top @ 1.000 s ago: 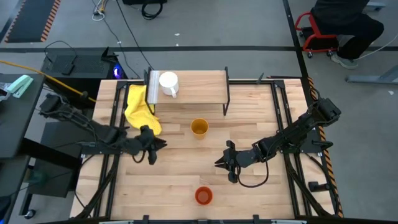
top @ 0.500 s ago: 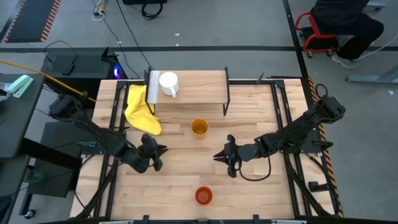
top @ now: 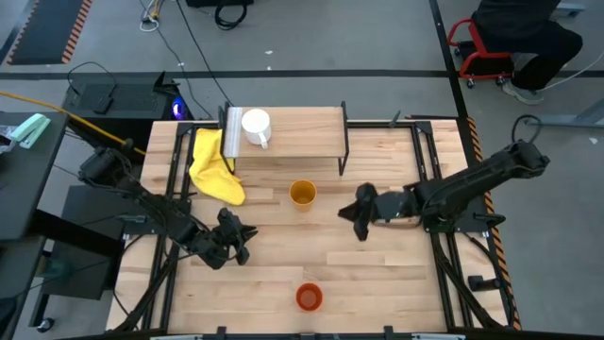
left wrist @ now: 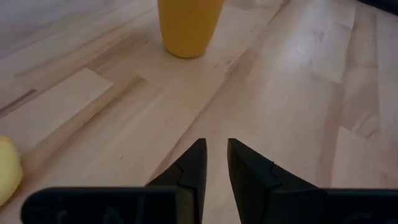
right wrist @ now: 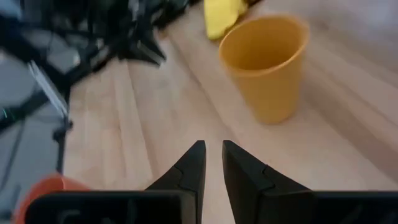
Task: Stack small to large cups/mugs on shelf
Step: Put the orange cup on the shelf
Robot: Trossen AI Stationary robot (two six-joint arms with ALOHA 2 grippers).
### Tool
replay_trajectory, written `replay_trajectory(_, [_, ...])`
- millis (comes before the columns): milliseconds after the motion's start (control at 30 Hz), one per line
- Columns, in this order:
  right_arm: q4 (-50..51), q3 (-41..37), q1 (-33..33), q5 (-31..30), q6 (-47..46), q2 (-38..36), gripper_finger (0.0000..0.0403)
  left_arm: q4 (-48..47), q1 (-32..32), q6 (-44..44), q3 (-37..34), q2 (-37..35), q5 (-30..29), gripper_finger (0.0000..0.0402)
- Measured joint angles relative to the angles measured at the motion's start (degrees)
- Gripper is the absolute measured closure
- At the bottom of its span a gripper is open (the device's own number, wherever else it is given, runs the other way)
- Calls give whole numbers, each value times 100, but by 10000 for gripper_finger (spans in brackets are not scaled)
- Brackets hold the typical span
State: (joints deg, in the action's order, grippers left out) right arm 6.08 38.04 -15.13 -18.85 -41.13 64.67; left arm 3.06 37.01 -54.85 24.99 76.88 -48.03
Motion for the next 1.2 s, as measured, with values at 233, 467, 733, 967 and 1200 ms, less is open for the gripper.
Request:
replay_trajectory(233, [820,0,618,679,-707,-636,341,9,-1,4,0,0,0,337])
replay_trajectory(467, [1283,0,486,1252,-1297,-578,341,12,-4,11,0,0,0,331])
replay_trajectory(733, [1129,0,-569,1230,-1909,-208,341,18,-4,-1,0,0,2,339])
replay_trajectory(967, [506,0,-1634,778,-2295,298,341,104,44,-4,0,0,43,334])
replay_trajectory(1200, [419,0,-2244,387,-3521,682,341,314,248,3,0,0,43,340])
